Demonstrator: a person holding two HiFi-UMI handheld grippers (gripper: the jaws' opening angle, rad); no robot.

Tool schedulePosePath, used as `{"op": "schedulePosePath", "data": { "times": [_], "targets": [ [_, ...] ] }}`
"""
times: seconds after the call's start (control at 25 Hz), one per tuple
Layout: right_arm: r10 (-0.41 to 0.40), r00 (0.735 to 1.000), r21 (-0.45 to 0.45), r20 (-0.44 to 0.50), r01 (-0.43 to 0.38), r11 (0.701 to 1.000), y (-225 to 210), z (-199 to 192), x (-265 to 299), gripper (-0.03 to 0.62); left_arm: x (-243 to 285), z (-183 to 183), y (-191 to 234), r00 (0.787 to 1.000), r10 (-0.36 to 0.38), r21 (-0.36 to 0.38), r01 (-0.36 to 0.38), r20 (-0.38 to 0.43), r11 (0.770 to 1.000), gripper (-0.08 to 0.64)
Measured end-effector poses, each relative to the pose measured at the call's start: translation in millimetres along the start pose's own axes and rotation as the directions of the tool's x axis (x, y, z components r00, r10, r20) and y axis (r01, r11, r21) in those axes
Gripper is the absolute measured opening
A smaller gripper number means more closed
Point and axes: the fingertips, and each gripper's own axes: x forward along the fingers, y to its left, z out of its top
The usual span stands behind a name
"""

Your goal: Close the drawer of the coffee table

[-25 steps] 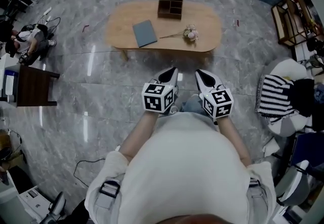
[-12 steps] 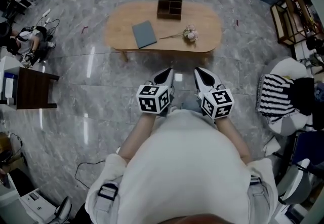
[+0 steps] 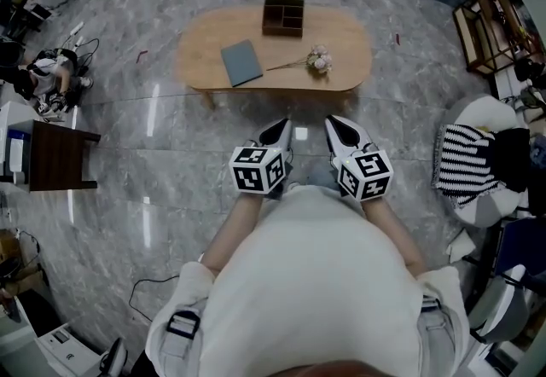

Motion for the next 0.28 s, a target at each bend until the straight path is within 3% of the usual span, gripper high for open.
{"op": "schedulePosePath", "data": {
  "times": [0.28],
  "targets": [
    [0.004,1.000,-0.003,0.008,-0.004,1.000,1.9,1.4,-0.5,-0.003,0.3,1.5,-0.8,1.000,-0.005,0.004,0.005,0.006,1.000,0.002]
  ]
}}
